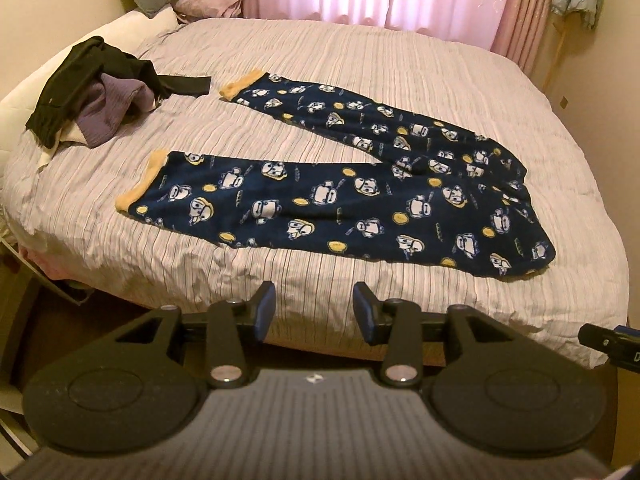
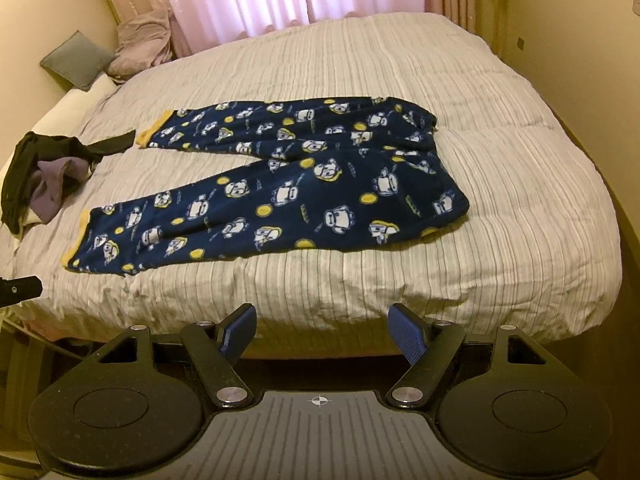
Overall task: Fold clothes
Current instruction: 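Raise both grippers above the bed over the spread pajamas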
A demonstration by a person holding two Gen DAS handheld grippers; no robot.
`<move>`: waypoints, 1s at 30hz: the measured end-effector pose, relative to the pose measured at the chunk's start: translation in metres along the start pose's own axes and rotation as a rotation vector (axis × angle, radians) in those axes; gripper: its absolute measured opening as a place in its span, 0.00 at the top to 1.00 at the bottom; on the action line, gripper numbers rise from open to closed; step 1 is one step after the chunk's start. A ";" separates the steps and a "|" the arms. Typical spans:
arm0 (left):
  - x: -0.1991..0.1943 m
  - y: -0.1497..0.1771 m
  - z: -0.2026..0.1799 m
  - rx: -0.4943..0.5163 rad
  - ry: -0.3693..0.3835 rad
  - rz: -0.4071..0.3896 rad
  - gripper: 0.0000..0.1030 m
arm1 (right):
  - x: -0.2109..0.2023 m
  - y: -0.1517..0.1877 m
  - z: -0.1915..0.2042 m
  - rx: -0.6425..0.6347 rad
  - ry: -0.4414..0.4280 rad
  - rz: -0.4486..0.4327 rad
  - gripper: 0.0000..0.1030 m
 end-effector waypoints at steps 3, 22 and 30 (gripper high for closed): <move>-0.002 0.001 -0.001 -0.003 0.003 -0.003 0.63 | -0.001 0.003 0.000 0.002 0.003 0.005 0.26; -0.004 0.011 -0.007 -0.015 0.008 0.012 0.60 | -0.002 0.011 -0.010 0.006 0.009 0.040 0.26; 0.023 -0.005 -0.008 -0.004 0.022 0.008 0.60 | 0.020 -0.004 -0.008 0.020 0.020 0.042 0.26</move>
Point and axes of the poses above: each gripper's, at about its wrist camera, not at the fingertips, and x roughly the way its jaws point, z to its left, y to its underside, the point moved 4 cm from there along x, roughly the way its jaws point, and after that the axes turned 12 degrees about -z, right-handed, at the moved point
